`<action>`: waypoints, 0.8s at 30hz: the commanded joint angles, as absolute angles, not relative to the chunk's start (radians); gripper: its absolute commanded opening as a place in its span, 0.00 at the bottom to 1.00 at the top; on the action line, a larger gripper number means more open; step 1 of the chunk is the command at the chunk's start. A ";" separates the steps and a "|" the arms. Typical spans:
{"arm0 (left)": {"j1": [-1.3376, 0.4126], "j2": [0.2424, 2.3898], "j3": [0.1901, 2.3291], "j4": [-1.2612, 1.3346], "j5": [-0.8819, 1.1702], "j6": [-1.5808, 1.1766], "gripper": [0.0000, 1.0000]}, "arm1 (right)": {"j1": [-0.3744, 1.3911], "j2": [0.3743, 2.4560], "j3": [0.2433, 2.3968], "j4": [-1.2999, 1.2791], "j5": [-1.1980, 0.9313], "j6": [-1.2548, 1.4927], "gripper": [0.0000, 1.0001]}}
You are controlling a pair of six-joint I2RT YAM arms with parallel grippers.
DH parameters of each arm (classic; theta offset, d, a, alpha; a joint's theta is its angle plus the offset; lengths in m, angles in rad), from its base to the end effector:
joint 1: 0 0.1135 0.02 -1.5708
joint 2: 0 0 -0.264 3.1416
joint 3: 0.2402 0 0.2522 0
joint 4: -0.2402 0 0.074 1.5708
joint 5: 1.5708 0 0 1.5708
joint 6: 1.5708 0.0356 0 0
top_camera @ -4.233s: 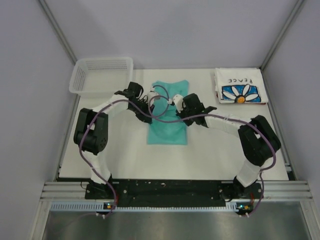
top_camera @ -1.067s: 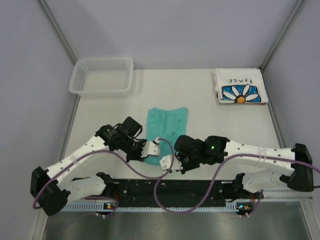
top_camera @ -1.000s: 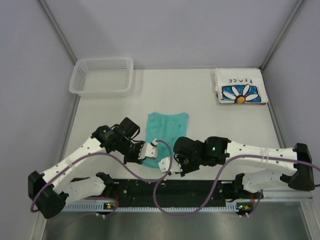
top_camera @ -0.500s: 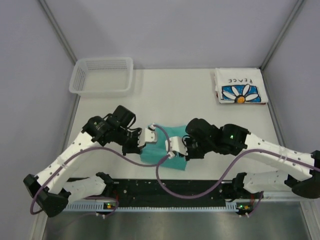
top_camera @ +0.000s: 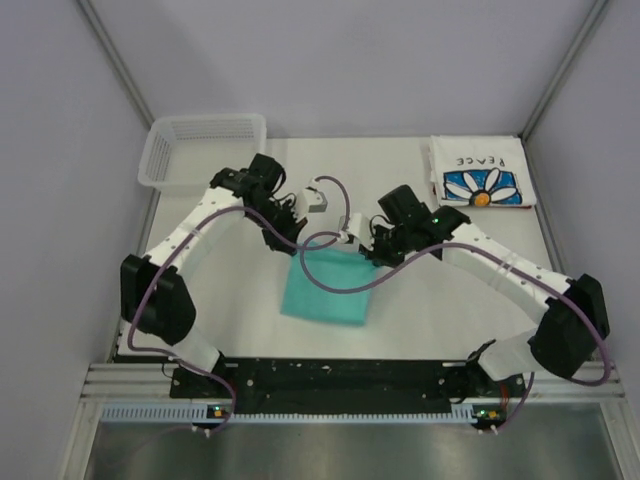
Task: Fold and stack the t-shirts
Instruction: Fold the long partially folded tshirt into a neat square
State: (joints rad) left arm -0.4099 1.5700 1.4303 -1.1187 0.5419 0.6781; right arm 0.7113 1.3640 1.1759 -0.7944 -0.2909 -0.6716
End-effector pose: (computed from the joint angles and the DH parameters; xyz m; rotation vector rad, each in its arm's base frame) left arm 0.2704 -0.1375 0.3034 1.4895 2.2356 -0.6823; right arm 0.2037 0.1890 0.2951 -1.7023 1.8802 0.3863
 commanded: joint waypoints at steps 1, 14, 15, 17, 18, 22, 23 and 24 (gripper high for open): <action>-0.376 1.696 1.546 -1.114 0.499 0.655 0.00 | 0.643 1.445 1.198 -0.792 -0.319 -0.698 0.00; -0.365 2.000 1.724 -1.095 0.482 0.597 0.00 | 0.546 1.640 1.250 -0.719 -0.287 -0.690 0.00; -0.364 2.014 1.730 -1.088 0.471 0.589 0.00 | 0.542 1.657 1.258 -0.713 -0.284 -0.687 0.00; -0.367 2.034 1.741 -1.072 0.453 0.577 0.01 | 0.535 1.684 1.270 -0.700 -0.279 -0.686 0.00; -0.365 2.043 1.746 -1.068 0.446 0.571 0.01 | 0.534 1.695 1.276 -0.689 -0.276 -0.686 0.00; -0.365 2.081 1.763 -1.054 0.419 0.552 0.07 | 0.535 1.741 1.298 -0.657 -0.259 -0.689 0.00; -0.364 2.088 1.763 -1.045 0.408 0.549 0.08 | 0.532 1.755 1.305 -0.650 -0.255 -0.690 0.00; -0.361 2.095 1.761 -1.037 0.402 0.542 0.09 | 0.532 1.764 1.313 -0.644 -0.252 -0.690 0.00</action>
State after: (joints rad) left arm -0.3790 2.0655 1.7287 -1.0676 0.4885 0.5705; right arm 0.5449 1.7283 1.2499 -0.6697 -0.2852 -0.6765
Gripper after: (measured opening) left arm 0.074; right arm 0.011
